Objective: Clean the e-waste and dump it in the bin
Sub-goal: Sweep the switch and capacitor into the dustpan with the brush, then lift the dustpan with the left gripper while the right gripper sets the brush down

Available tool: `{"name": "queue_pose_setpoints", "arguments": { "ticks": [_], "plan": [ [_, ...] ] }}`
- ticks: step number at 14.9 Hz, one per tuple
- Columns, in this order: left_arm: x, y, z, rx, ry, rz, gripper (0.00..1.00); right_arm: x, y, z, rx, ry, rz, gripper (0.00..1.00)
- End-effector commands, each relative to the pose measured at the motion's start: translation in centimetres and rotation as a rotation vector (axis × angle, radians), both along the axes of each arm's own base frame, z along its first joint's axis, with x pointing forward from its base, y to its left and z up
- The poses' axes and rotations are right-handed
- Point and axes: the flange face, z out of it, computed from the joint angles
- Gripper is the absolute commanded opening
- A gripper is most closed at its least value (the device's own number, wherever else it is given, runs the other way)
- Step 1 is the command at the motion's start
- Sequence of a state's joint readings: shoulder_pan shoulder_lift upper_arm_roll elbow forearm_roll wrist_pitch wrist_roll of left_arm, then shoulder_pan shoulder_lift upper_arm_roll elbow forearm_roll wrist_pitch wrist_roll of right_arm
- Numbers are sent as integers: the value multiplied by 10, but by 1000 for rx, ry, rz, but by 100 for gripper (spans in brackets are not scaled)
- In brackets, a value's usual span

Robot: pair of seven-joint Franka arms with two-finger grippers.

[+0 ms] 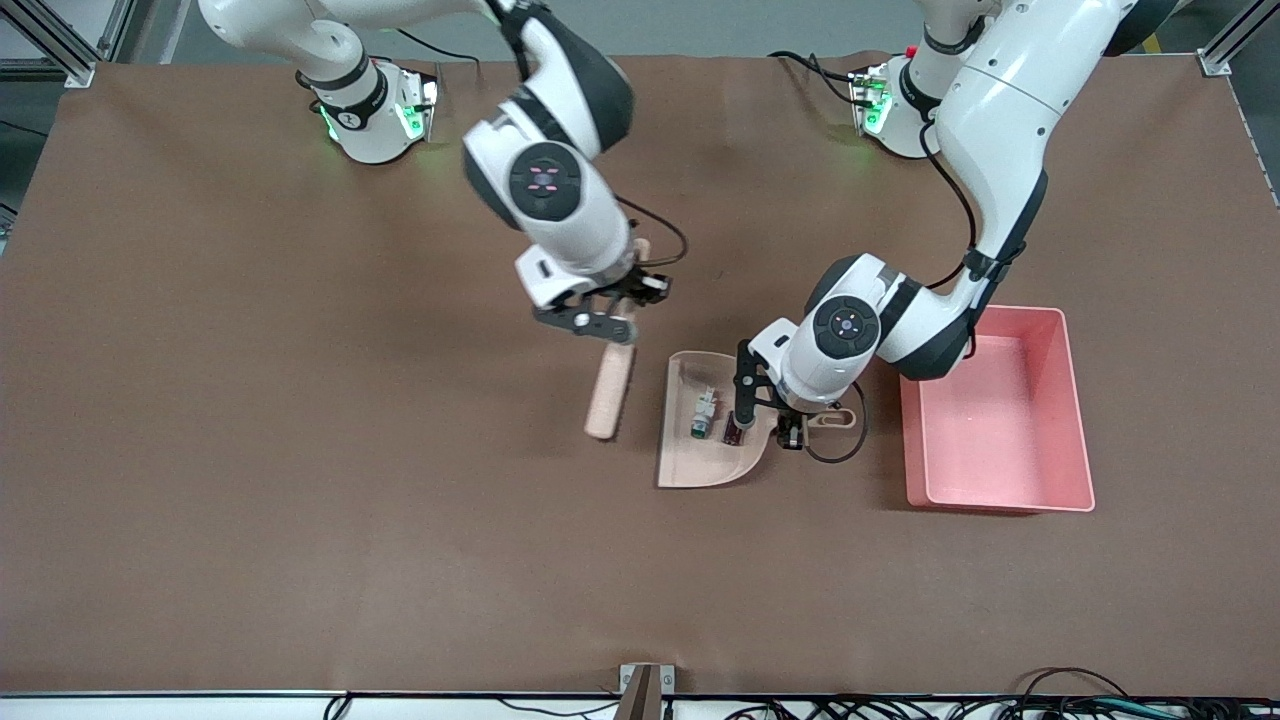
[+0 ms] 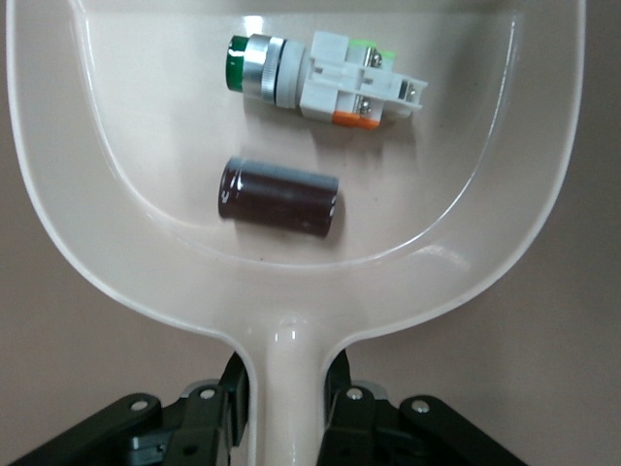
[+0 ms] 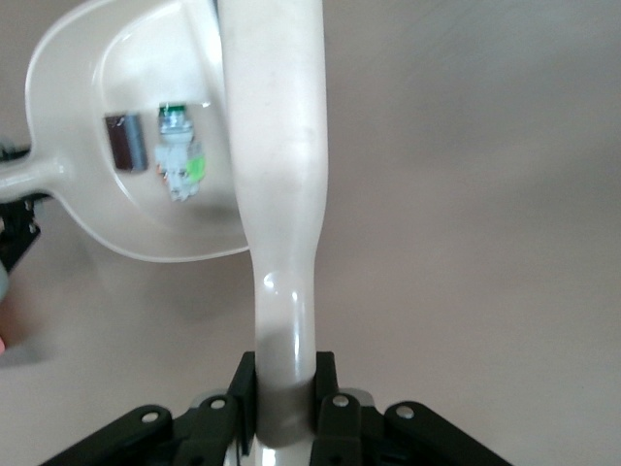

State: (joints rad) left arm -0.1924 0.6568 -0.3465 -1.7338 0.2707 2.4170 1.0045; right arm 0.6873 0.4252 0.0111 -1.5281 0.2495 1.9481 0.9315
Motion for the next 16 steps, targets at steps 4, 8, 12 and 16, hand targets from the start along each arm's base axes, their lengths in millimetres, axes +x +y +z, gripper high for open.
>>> {"name": "queue_pose_setpoints", "arguments": {
  "ticks": [4, 8, 12, 16],
  "plan": [
    [-5, -31, 13, -135, 4, 1, 0, -12, -161, -18, -90, -36, 81, 0],
    [-4, -38, 41, -155, -30, -3, 0, -16, -279, -44, -102, 16, 95, 0],
    [13, -5, 85, -186, -44, 40, 0, -39, -390, -58, -106, 24, 119, 0],
    [34, 65, 137, -163, -37, 63, 0, -68, -467, -112, -105, -50, 141, 0]
  ]
}}
